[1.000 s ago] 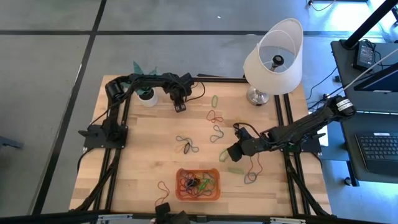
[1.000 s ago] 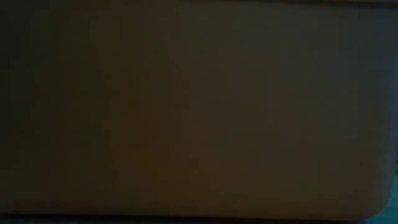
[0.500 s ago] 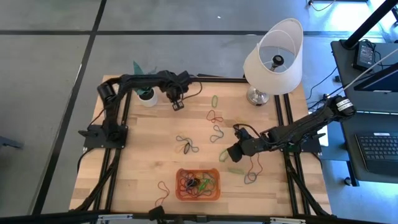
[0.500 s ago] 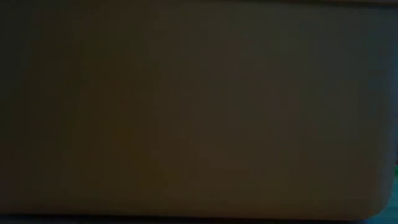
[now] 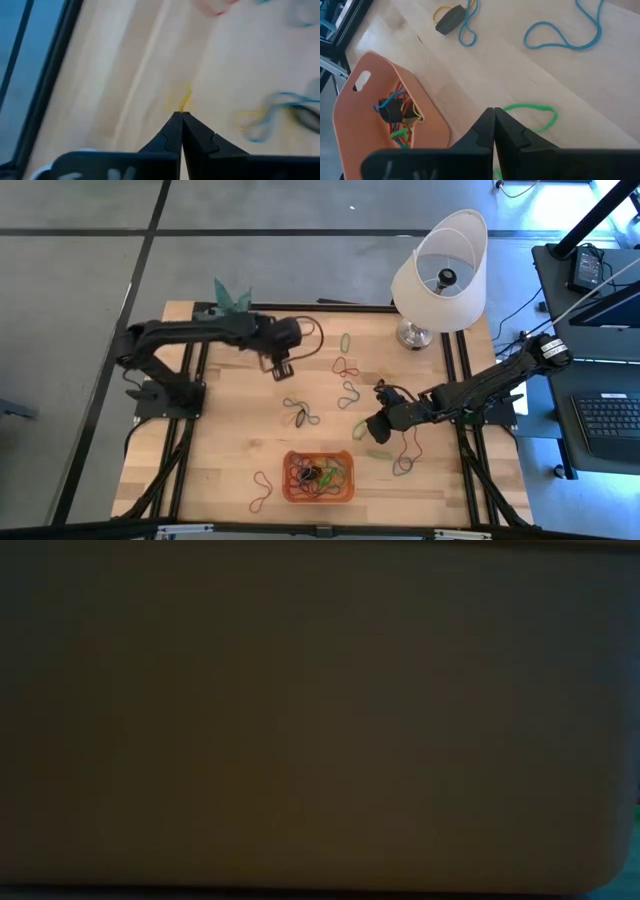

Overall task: Pick and place rubber bands into bin
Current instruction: Put the top yellow rubber band into the bin

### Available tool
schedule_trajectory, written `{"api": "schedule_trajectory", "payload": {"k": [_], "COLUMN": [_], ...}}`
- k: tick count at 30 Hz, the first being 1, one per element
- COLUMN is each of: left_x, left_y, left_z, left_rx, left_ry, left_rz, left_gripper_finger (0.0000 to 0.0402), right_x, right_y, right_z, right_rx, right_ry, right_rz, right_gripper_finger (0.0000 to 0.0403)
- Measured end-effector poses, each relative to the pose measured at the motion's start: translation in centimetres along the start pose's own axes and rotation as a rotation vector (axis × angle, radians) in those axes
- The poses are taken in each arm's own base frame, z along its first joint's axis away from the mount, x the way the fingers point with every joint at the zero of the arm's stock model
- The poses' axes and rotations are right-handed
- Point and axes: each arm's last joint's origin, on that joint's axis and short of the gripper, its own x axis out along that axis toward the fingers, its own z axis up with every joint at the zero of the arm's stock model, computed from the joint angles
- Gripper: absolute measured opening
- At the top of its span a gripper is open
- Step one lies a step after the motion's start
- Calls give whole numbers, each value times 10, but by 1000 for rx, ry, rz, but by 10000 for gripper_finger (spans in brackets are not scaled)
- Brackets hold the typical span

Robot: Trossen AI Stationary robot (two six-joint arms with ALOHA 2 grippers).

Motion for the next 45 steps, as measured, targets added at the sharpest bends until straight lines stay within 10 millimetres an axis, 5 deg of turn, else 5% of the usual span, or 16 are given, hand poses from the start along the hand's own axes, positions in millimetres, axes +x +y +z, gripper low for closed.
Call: {"api": "schedule_trajectory", "payload": {"k": [16, 22, 28, 33, 45], "left_x": [-106, -119, -110, -98, -89], "left_y": [-150, -207, -258, -274, -272], "left_z": [-17, -13, -8, -7, -1], "left_rx": [108, 185, 283, 270, 234], "left_ry": [-327, -361, -331, -286, -171], "left_rz": [-177, -251, -321, -349, -476], "left_gripper_finger": [1, 1, 2, 2, 2], "right_x": [-10, -14, -18, -21, -24], "right_y": [4, 7, 9, 11, 12], "right_z": [-32, -42, -51, -57, -63], "right_rx": [-188, -224, -251, -253, -269], "right_ry": [168, 192, 212, 227, 242], "right_rz": [18, 31, 49, 60, 73], "right_gripper_finger": [12, 12, 12, 12, 12]}}
